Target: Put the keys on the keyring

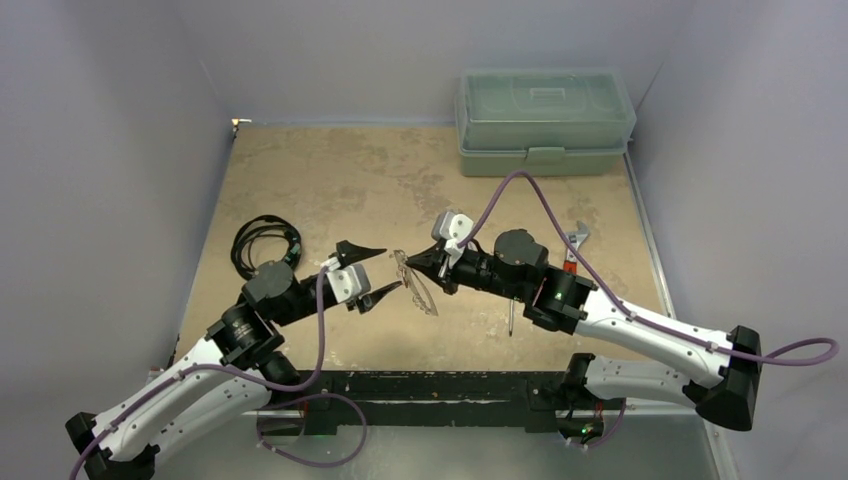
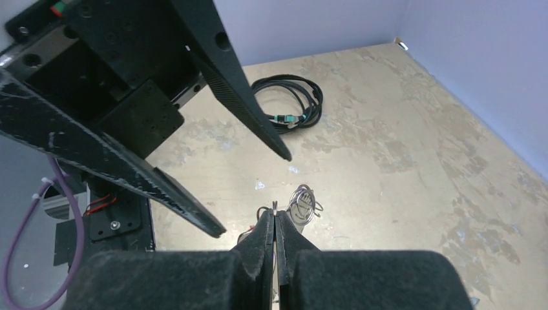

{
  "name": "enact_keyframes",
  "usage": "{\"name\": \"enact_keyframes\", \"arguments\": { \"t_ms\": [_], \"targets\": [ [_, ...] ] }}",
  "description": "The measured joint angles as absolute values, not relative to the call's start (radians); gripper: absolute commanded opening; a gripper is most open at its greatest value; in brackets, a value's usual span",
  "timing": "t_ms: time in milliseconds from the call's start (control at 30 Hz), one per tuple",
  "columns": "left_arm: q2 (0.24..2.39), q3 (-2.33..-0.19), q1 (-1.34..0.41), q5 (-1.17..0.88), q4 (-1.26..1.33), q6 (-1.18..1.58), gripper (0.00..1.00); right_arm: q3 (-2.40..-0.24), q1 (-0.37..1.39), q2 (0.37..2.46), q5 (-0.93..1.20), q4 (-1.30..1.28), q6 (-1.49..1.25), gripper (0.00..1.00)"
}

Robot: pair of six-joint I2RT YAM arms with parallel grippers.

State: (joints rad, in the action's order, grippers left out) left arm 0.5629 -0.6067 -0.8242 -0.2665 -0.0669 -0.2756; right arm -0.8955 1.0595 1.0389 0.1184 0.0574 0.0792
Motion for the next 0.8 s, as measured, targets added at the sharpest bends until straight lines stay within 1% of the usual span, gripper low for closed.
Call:
{"name": "enact_keyframes", "arguments": {
  "t_ms": [200,367,533,667,800],
  "targets": [
    [0.567,-0.607,-0.824,-0.347,-0.057,-0.244,0.59,-0.909,1.059,1.016,0.072,0.031,0.086,0.00],
    [0.620,-0.607,-0.824,-0.340,0.006,-0.160,0.58,-0.921,1.059,0.993,0.025,0.012,0.090,0.00],
    [0.701,-0.602,-0.825,-0.273,0.084,-0.047,0.57,-0.922,1.059,0.986,-0.036,0.006,0.089,0.00],
    [0.710,-0.531,-0.833,-0.184,0.200,0.032,0.57,-0.937,1.059,0.994,-0.101,-0.013,0.082,0.00],
    [0.709,-0.458,-0.900,-0.079,0.308,0.041,0.57,-0.986,1.058,1.017,-0.155,-0.039,0.068,0.00]
  ]
}}
